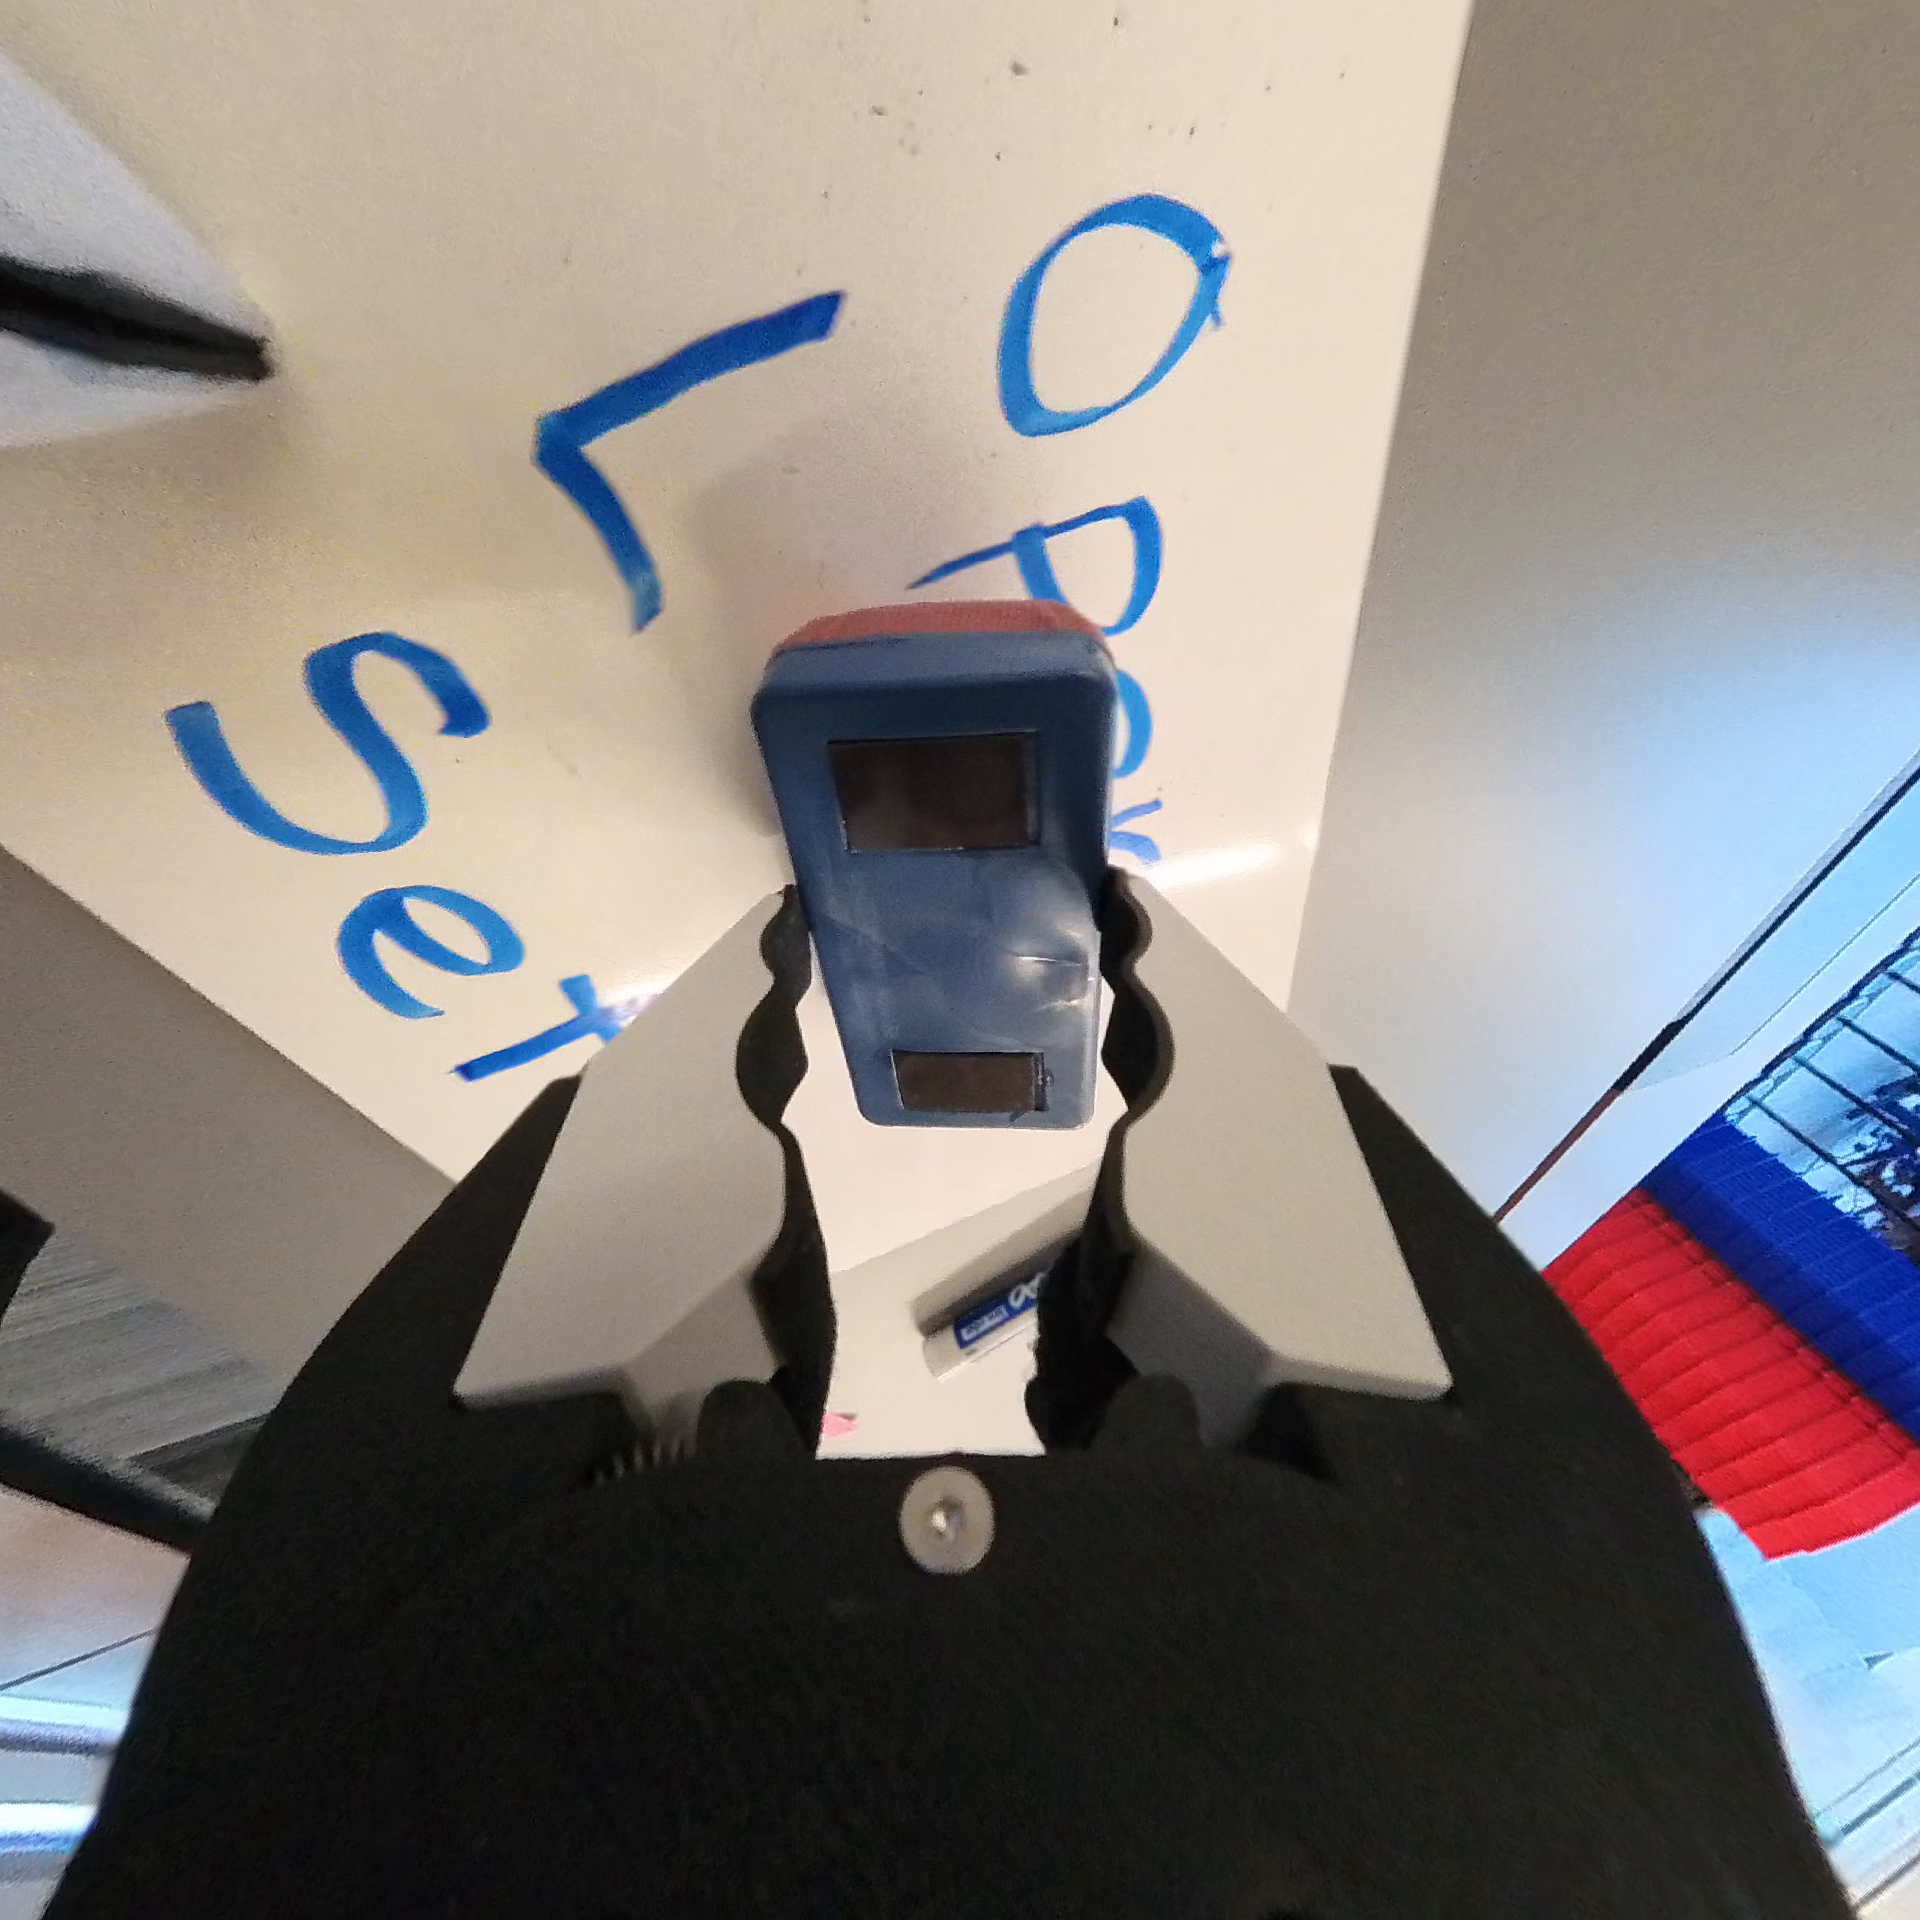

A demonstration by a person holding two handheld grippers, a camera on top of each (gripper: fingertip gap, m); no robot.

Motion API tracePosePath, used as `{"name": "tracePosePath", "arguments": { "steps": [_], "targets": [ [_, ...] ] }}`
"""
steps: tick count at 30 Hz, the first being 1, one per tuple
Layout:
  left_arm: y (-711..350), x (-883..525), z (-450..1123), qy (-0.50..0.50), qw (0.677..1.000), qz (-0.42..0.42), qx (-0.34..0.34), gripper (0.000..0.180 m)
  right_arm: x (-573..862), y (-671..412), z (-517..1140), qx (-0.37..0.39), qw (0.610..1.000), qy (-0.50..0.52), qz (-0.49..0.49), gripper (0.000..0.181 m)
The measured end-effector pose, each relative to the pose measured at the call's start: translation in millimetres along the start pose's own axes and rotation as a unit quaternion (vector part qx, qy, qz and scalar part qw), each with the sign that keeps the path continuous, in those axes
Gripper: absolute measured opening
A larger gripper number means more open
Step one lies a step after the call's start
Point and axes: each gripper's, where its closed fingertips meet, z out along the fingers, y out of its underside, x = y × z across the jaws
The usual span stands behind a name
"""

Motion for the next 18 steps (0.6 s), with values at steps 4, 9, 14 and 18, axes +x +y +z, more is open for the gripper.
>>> {"name": "tracePosePath", "arguments": {
  "steps": [4, 9, 14, 18],
  "targets": [
    [-0.2, -0.1, 0.1, 0.0, 1.0, 0.002, 0.0, 0.0, -17.3, 11.7, -12.3, 0.036, 0.999, -0.004, -0.021, 0.056],
    [-0.5, -0.6, 0.5, 0.001, 1.0, 0.002, 0.001, 0.0, 20.0, 6.5, -43.0, 0.087, 0.995, 0.008, 0.048, 0.056],
    [-0.9, -1.0, 1.0, 0.002, 1.0, 0.001, 0.0, 0.0, 19.9, 1.5, -22.9, 0.071, 0.996, 0.048, 0.02, 0.056],
    [-1.0, -1.1, 1.2, 0.003, 1.0, 0.002, 0.0, 0.0, 17.3, -4.2, -5.2, 0.046, 0.997, 0.065, 0.003, 0.056]
  ]
}}
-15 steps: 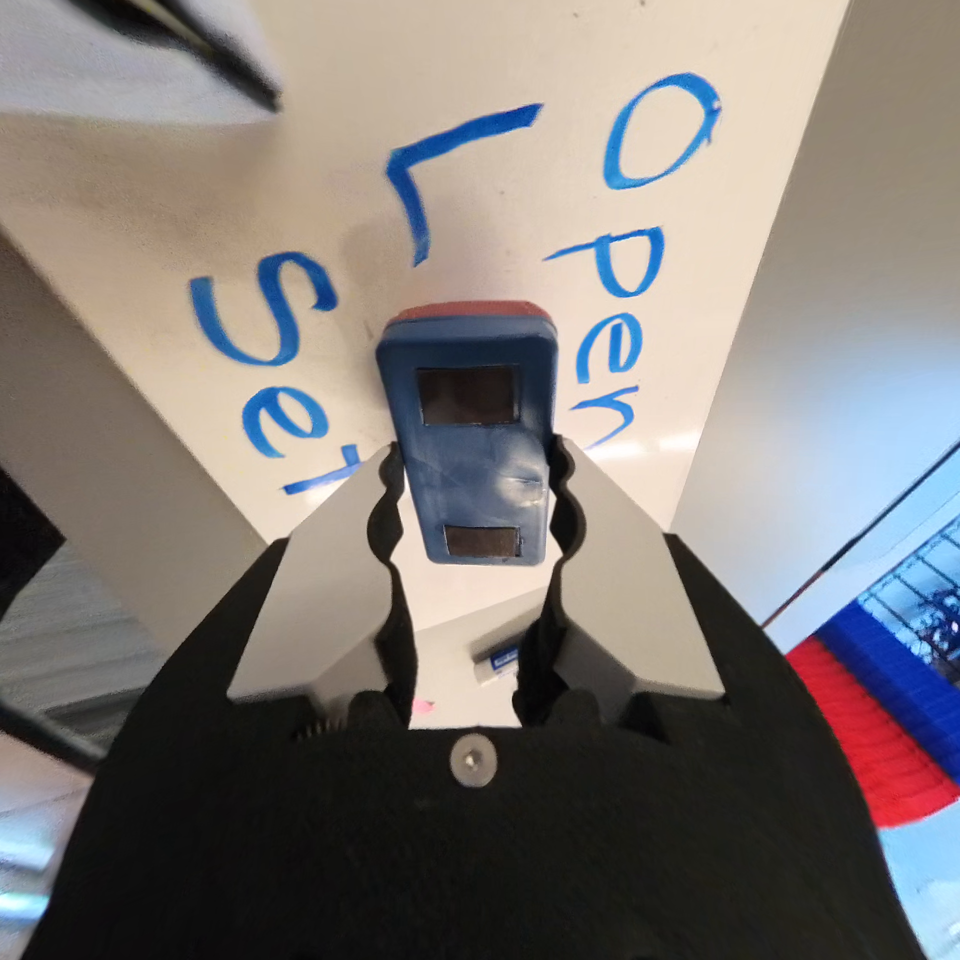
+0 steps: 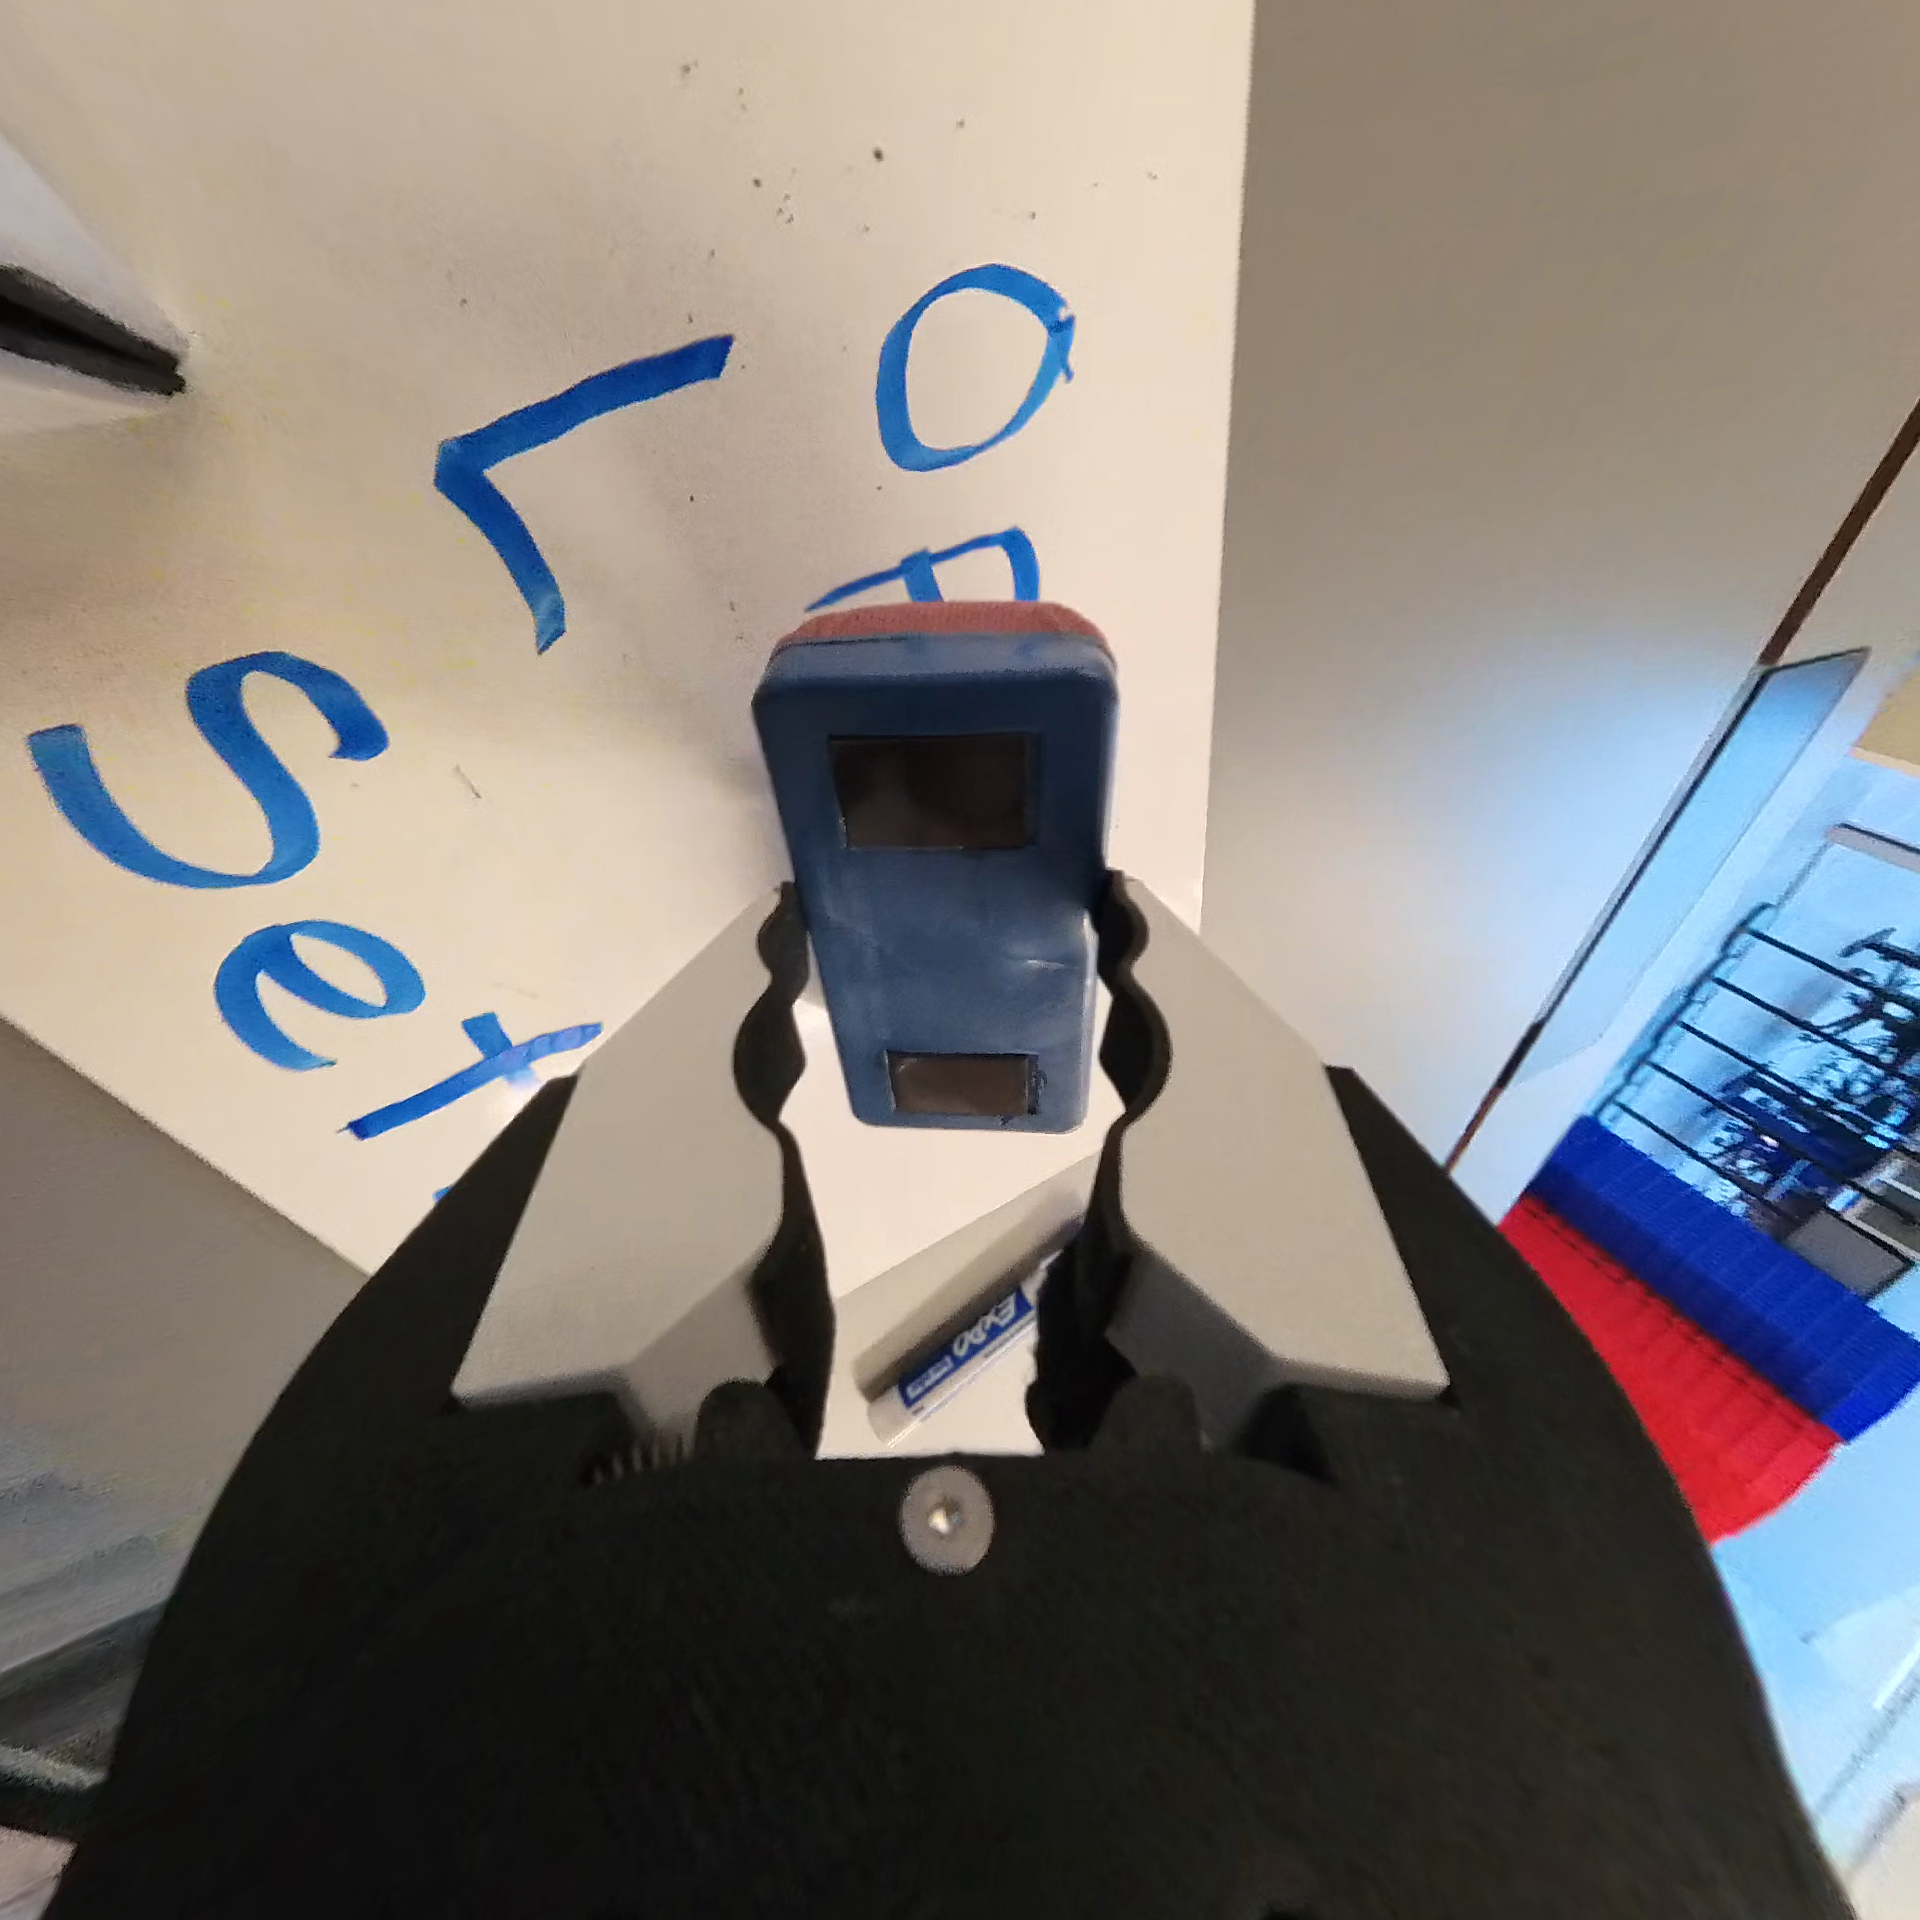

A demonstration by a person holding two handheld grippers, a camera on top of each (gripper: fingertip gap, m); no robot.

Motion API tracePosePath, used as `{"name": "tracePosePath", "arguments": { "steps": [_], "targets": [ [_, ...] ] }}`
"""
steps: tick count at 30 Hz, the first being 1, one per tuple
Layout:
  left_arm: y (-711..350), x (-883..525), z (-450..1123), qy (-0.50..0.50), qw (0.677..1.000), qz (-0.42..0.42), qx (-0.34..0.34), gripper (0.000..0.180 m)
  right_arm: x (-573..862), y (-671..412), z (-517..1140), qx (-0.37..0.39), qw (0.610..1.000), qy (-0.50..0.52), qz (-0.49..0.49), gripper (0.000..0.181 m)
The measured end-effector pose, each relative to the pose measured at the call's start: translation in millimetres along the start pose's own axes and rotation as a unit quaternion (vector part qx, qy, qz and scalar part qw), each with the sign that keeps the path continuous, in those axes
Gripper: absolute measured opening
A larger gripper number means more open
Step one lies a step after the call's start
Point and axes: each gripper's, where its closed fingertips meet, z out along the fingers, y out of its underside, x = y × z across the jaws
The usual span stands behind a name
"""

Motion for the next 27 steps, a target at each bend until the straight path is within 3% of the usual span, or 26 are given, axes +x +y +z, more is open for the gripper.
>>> {"name": "tracePosePath", "arguments": {
  "steps": [4, 6, 10, 17, 22, 27],
  "targets": [
    [-0.2, -0.2, 0.2, -0.002, 1.0, 0.001, 0.001, 0.0, -9.3, 4.7, 3.8, -0.027, 0.999, 0.003, -0.022, 0.056],
    [-0.3, -0.2, 0.3, -0.003, 1.0, 0.002, 0.001, 0.0, -29.8, 7.2, -5.6, -0.014, 0.999, -0.042, -0.02, 0.056],
    [-0.4, -0.6, -0.2, 0.0, 1.0, -0.002, 0.002, 0.0, -35.4, 8.1, -24.4, 0.003, 0.999, -0.021, -0.03, 0.057],
    [0.2, -1.3, -0.8, -0.003, 1.0, -0.001, 0.002, 0.0, -55.8, 6.9, -16.0, 0.01, 0.995, -0.101, 0.008, 0.056],
    [0.0, -1.9, -0.6, -0.004, 1.0, -0.006, 0.001, 0.0, -55.6, 3.8, -15.7, 0.0, 0.995, -0.098, -0.019, 0.056],
    [0.0, -2.1, -0.6, -0.004, 1.0, -0.008, 0.001, 0.0, -25.7, 44.4, -37.9, 0.038, 0.99, -0.107, 0.079, 0.056]
  ]
}}
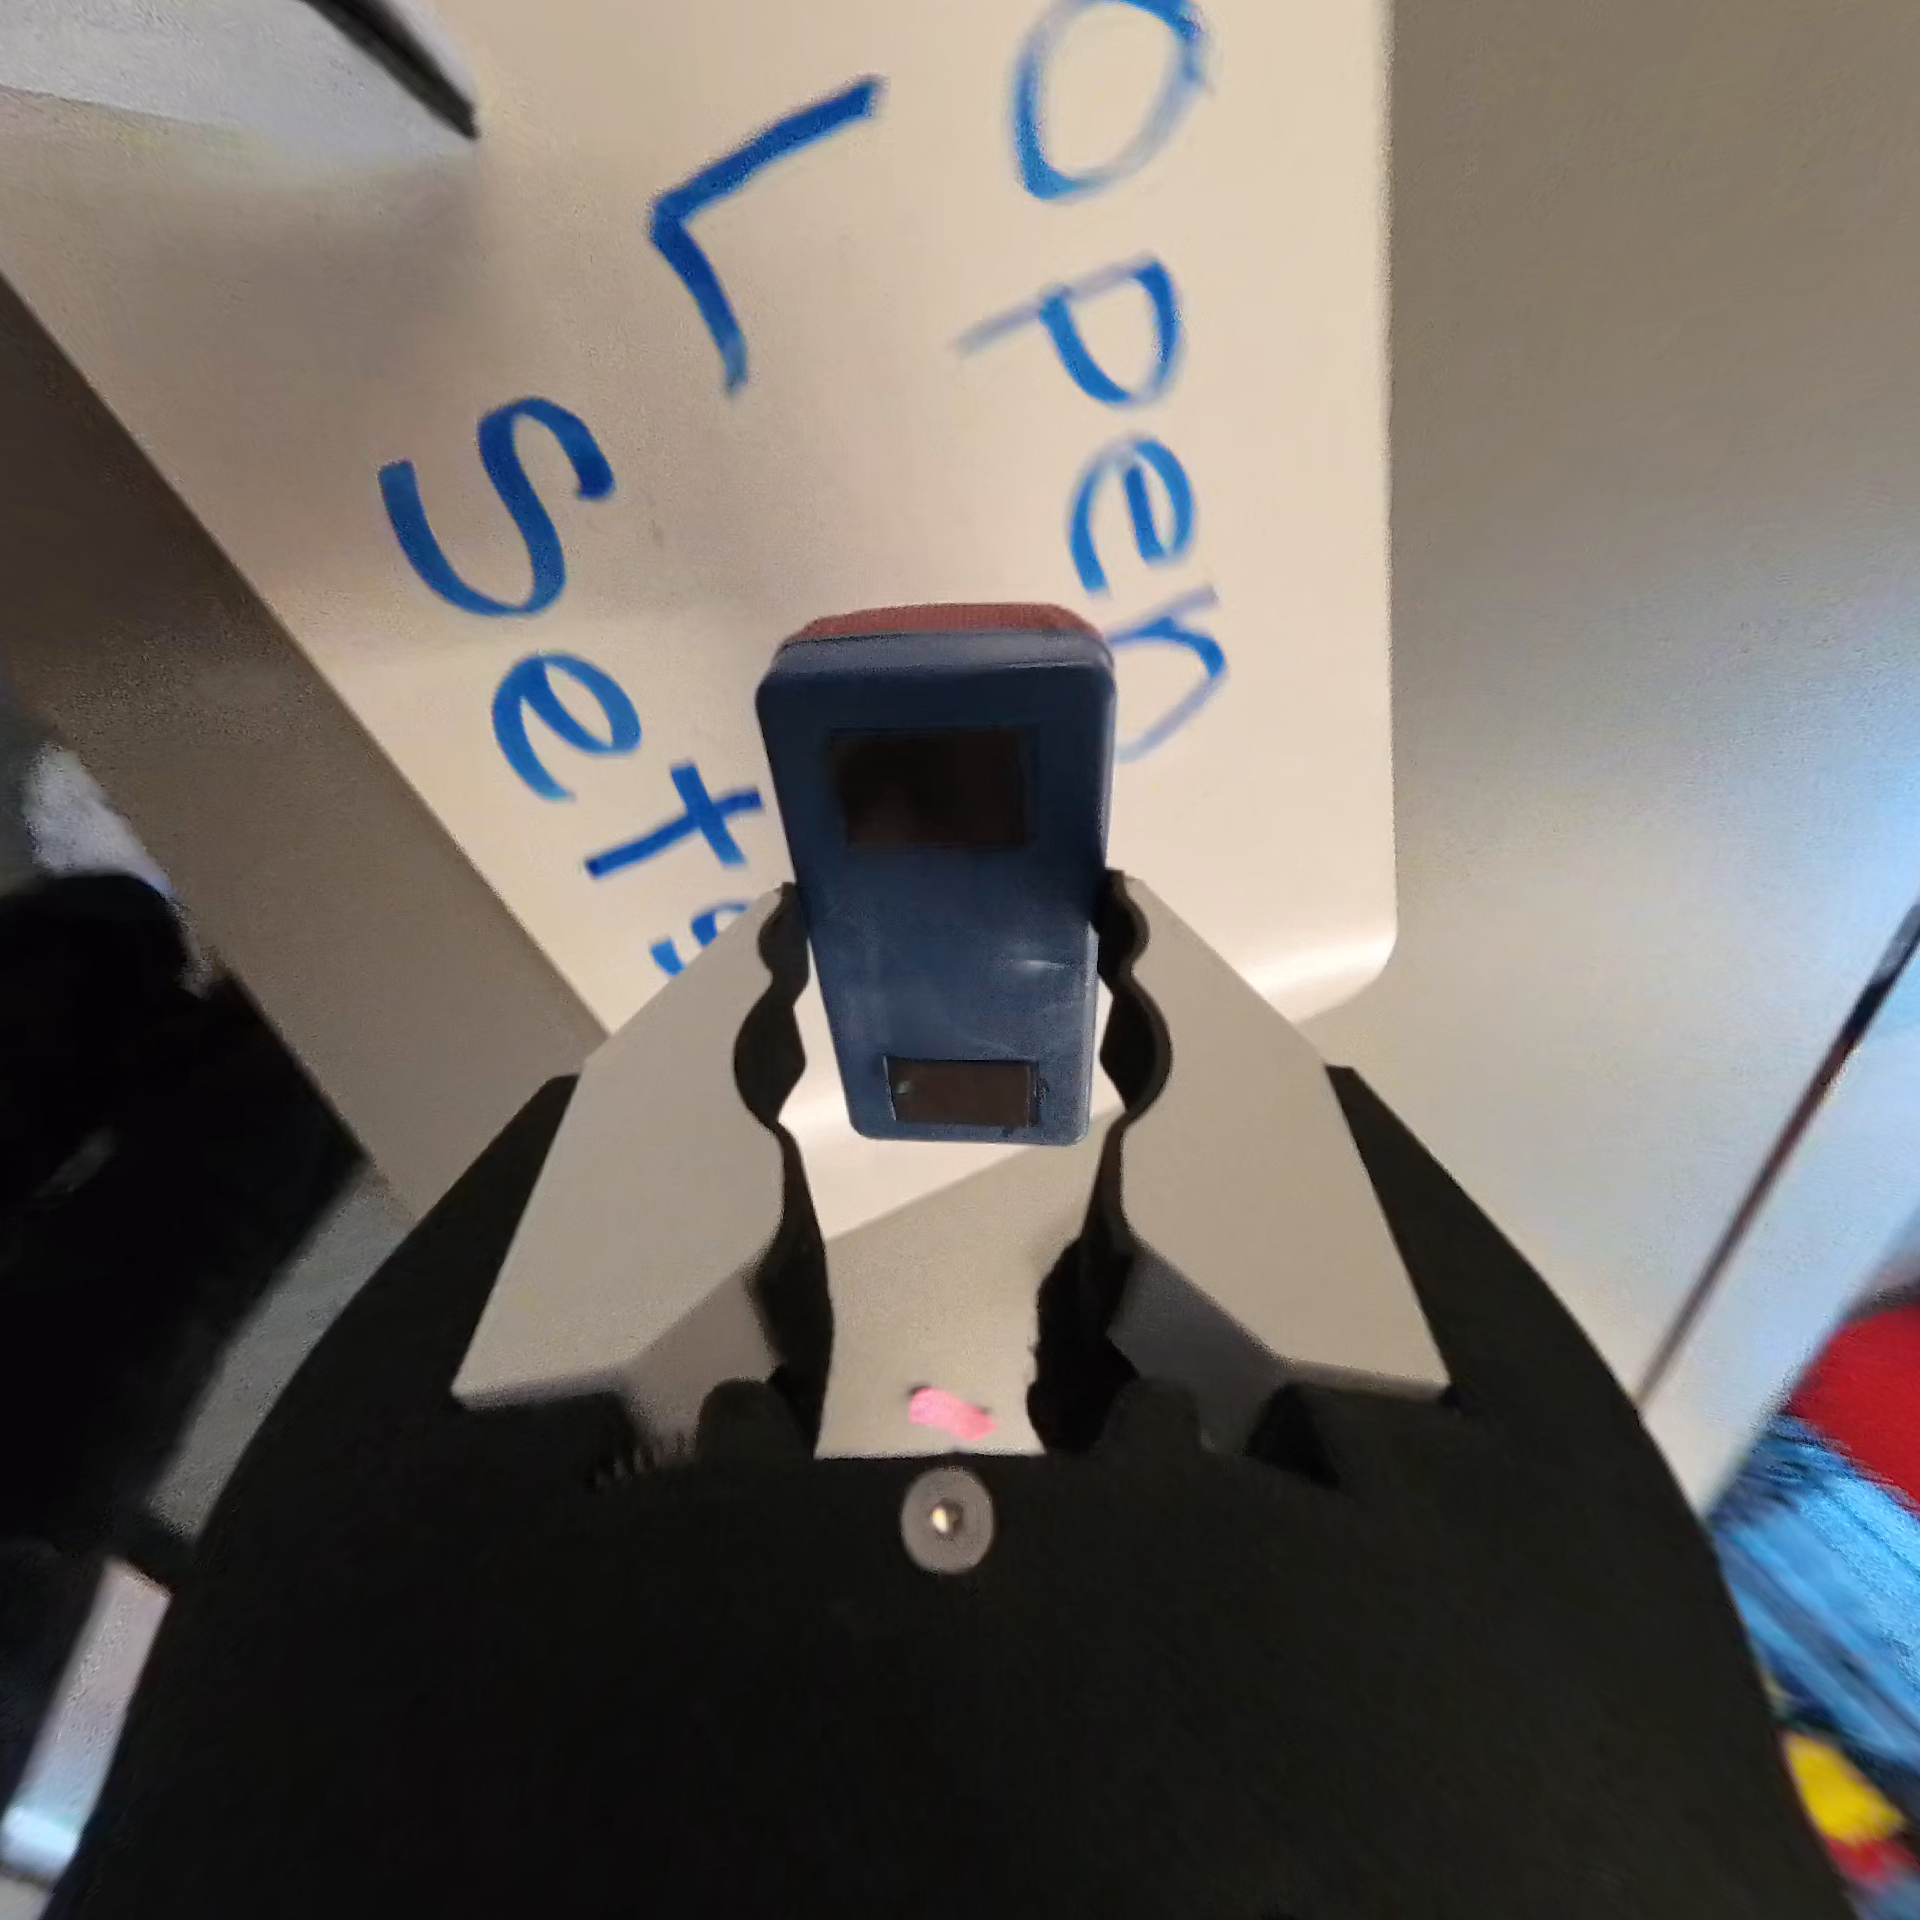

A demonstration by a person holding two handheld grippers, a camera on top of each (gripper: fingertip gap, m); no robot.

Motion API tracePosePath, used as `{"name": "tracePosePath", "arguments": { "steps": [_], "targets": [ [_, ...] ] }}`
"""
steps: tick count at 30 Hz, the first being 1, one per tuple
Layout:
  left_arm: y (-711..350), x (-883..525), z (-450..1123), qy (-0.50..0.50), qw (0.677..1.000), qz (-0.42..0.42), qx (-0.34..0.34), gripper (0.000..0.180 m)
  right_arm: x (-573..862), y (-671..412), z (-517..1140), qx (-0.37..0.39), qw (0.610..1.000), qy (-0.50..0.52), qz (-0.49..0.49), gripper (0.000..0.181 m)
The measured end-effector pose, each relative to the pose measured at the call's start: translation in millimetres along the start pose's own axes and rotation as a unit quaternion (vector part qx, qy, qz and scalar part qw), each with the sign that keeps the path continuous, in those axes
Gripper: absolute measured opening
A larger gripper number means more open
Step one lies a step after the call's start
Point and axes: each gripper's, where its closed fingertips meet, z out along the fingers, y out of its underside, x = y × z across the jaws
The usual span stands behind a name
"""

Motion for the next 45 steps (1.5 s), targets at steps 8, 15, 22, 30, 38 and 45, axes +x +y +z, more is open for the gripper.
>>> {"name": "tracePosePath", "arguments": {
  "steps": [8, 15, 22, 30, 38, 45],
  "targets": [
    [-0.1, -5.4, -1.3, -0.008, 0.999, -0.039, 0.001, 0.0, 67.1, 179.7, -25.2, 0.057, 0.952, -0.01, 0.301, 0.056],
    [21.5, 20.3, -52.2, -0.038, 0.988, -0.145, 0.036, 0.0, 103.6, 251.9, 6.0, 0.039, 0.908, -0.067, 0.412, 0.056],
    [48.7, 90.0, -81.1, -0.066, 0.984, -0.166, 0.014, 0.0, 96.6, 270.6, 32.0, 0.019, 0.898, -0.109, 0.426, 0.056],
    [16.2, 122.7, -73.1, -0.031, 0.979, -0.195, 0.044, 0.0, 91.3, 279.7, 41.3, 0.021, 0.912, -0.076, 0.402, 0.075],
    [-0.2, 128.3, -93.2, -0.024, 0.978, -0.193, 0.072, 0.0, 68.3, 194.3, 22.0, 0.169, 0.946, 0.002, 0.277, 0.07],
    [8.5, 129.9, -109.2, -0.031, 0.978, -0.19, 0.077, 0.0, 56.7, 199.5, 60.1, 0.134, 0.939, -0.04, 0.315, 0.047]
  ]
}}
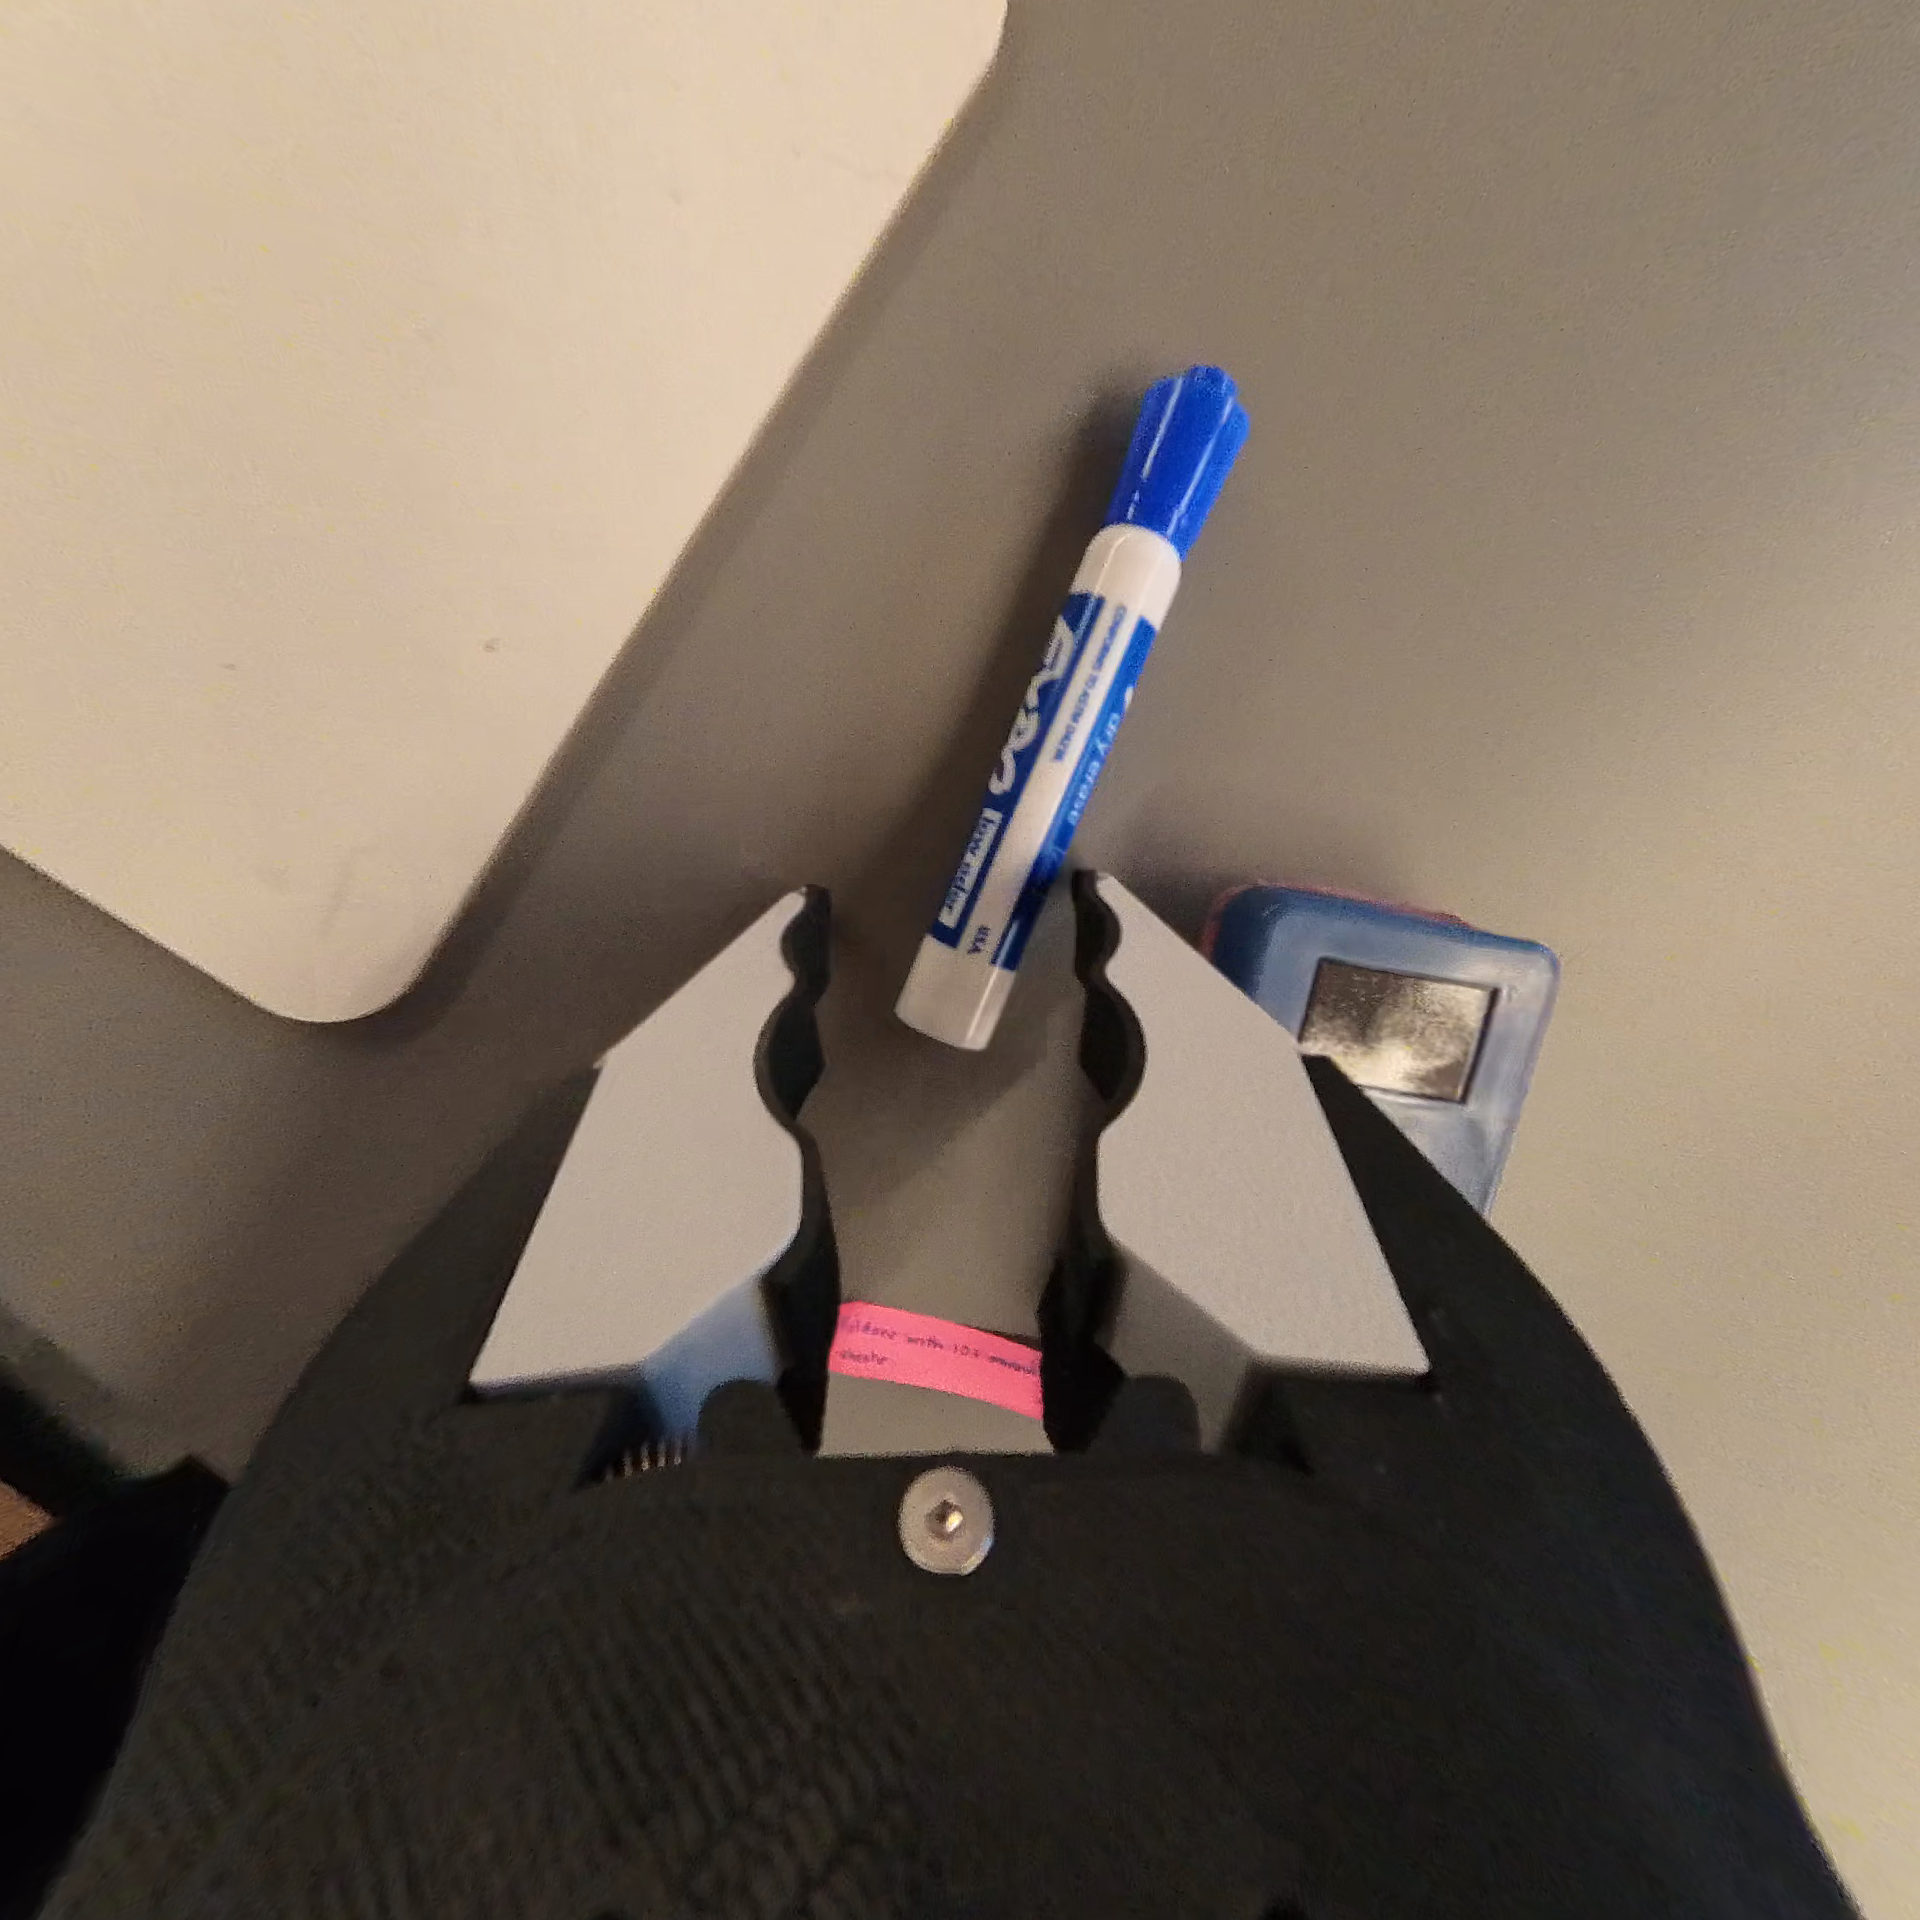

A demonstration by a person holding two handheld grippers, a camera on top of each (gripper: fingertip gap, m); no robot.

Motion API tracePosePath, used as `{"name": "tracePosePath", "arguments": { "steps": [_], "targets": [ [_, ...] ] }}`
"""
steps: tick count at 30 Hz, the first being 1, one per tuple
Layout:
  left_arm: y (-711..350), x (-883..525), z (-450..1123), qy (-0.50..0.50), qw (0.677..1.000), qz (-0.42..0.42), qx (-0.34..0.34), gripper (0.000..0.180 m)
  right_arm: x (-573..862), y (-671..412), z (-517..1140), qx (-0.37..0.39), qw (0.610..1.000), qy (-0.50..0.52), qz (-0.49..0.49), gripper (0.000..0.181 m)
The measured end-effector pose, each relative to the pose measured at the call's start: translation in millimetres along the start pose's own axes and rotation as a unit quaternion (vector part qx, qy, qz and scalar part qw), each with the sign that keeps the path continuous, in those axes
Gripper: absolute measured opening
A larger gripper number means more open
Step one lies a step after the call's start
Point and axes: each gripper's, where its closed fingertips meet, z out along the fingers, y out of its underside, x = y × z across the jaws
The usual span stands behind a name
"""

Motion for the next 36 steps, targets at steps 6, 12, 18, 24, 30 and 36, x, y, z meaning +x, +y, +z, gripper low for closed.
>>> {"name": "tracePosePath", "arguments": {
  "steps": [6, 12, 18, 24, 30, 36],
  "targets": [
    [-22.8, 5.7, -8.3, 0.031, 0.998, -0.034, 0.046, 0.0, -45.6, -22.8, -33.1, 0.087, 0.993, -0.073, -0.008, 0.018],
    [-91.0, 41.5, 13.2, 0.194, 0.973, -0.059, 0.111, 0.02, -137.3, -30.6, -99.2, 0.17, 0.963, -0.107, -0.178, 0.017],
    [-89.6, 62.4, 47.9, 0.245, 0.933, 0.263, -0.002, 0.041, -154.8, -34.0, -128.5, 0.151, 0.938, -0.174, -0.26, 0.017],
    [-76.1, 86.4, 66.7, 0.265, 0.871, 0.407, -0.072, 0.033, -176.0, -27.0, -147.3, 0.122, 0.909, -0.209, -0.34, 0.017],
    [-51.1, 106.0, 72.0, 0.273, 0.83, 0.474, -0.111, 0.015, -174.9, -14.9, -151.6, 0.103, 0.899, -0.223, -0.363, 0.017],
    [-49.8, 121.9, 91.0, 0.28, 0.837, 0.452, -0.127, 0.015, -161.6, -0.4, -129.4, 0.069, 0.903, -0.215, -0.365, 0.032]
  ]
}}
